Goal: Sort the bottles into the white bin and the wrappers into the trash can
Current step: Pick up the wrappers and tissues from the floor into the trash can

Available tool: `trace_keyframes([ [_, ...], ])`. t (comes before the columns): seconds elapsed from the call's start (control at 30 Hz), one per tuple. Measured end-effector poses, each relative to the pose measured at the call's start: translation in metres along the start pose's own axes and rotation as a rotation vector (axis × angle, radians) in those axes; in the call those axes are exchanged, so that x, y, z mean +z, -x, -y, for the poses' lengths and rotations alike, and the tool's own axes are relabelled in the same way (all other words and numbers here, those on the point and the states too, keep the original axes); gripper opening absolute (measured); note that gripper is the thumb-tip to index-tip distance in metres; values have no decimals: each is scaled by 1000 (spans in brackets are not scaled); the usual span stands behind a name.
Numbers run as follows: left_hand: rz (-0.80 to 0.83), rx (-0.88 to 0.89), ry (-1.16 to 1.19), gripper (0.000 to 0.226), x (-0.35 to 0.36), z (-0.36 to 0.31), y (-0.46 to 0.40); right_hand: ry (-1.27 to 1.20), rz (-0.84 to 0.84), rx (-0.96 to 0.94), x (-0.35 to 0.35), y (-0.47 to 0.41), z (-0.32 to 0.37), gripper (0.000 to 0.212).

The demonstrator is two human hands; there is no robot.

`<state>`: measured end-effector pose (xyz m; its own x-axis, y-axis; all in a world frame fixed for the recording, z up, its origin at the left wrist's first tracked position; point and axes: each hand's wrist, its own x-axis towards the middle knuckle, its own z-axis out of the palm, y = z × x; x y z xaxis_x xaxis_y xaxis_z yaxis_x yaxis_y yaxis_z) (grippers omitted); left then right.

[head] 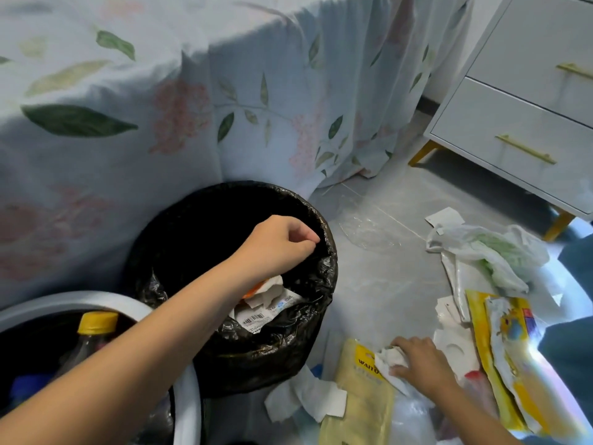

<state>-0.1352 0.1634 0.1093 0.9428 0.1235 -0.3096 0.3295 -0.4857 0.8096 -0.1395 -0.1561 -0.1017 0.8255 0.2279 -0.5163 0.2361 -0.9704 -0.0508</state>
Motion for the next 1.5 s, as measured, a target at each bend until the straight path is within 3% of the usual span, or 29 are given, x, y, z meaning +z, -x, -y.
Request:
trace_keyframes([
  [0.13, 54, -62, 138, 10, -2, 2, 5, -290, -77, -39, -8, -2, 3, 14],
  [0.23, 35, -18, 170, 8, -3, 2, 9, -583, -201, 0, -43, 11, 14, 24],
  [0.37, 9, 41, 217, 11, -3, -3, 12, -1159, -284, 73, -111, 29, 44, 16],
  [0.47, 56, 27, 304, 19, -2, -7, 15, -1498, -298, -26, -171, 46, 78, 15],
  [0.53, 90, 21, 353, 30, 0, -7, 17, -1556, -279, -143, -202, 57, 101, 14],
  [0.73, 104, 69, 469, 39, -2, -6, 22, -1433, -227, -285, -238, 63, 163, 16],
  [0.83, 72, 66, 474, 24, -11, -1, 22, -1409, -186, -295, -237, 59, 177, 14],
  [0.93, 39, 48, 415, 23, -21, 6, 21, -1406, -99, -327, -234, 56, 178, 17],
  [1.03, 2, -1, 241, 23, -39, 22, 12, -1454, -102, -277, -226, 52, 167, 20],
  [1.13, 34, -96, -10, 36, -66, 45, 2, -1590, -240, -162, -207, 44, 144, 11],
  [1.2, 93, -170, -116, 33, -77, 58, -2, -1599, -350, -66, -183, 29, 127, 12],
  [1.27, 159, -222, -212, 27, -77, 68, -9, -1479, -373, 42, -145, 10, 112, 20],
  [1.37, 249, -278, -327, 38, -67, 80, -29, -1085, -215, 130, -82, -15, 102, 27],
  [1.5, 335, -351, -522, 48, -51, 82, -55, -478, 128, -21, -33, -21, 107, 62],
])
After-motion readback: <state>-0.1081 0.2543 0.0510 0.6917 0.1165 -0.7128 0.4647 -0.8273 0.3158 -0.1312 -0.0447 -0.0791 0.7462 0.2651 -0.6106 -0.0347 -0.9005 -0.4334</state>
